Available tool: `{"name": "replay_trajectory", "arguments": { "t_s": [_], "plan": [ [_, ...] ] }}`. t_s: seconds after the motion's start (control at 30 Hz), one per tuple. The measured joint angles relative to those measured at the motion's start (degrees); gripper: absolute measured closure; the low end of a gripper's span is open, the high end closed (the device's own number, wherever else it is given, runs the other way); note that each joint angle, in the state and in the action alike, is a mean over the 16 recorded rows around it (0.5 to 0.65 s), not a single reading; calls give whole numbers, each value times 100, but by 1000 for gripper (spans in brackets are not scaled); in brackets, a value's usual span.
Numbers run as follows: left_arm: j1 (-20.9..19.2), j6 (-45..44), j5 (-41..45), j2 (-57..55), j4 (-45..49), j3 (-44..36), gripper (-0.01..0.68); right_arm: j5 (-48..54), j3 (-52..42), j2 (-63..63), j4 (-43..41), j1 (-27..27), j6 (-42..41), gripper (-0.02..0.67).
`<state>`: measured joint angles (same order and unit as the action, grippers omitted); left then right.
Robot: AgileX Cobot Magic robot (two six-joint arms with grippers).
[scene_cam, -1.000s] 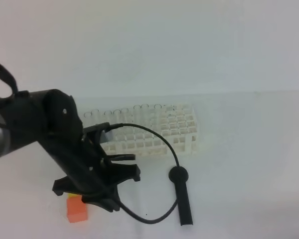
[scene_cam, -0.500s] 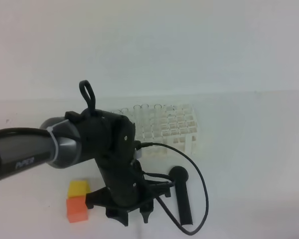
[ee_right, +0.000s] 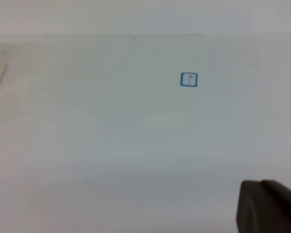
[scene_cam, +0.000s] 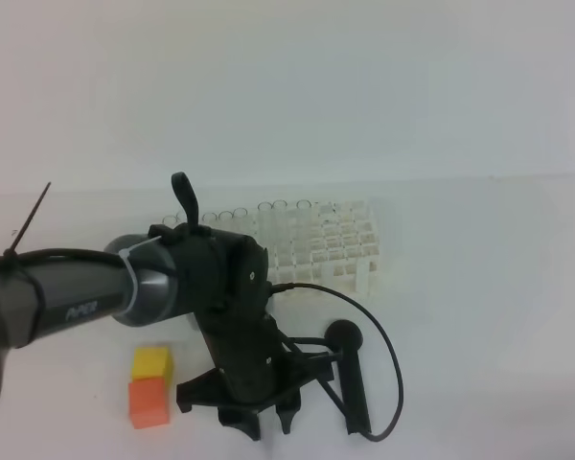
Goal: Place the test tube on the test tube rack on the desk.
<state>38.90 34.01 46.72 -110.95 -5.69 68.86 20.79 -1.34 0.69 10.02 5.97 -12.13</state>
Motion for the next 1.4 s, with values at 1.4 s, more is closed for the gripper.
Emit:
{"name": "replay_trajectory", "arguments": {
  "t_s": [1.4],
  "plan": [
    [0, -9974, 1263, 4393, -7533, 197, 562, -348, -13, 0, 391, -46, 3, 650]
  ]
}}
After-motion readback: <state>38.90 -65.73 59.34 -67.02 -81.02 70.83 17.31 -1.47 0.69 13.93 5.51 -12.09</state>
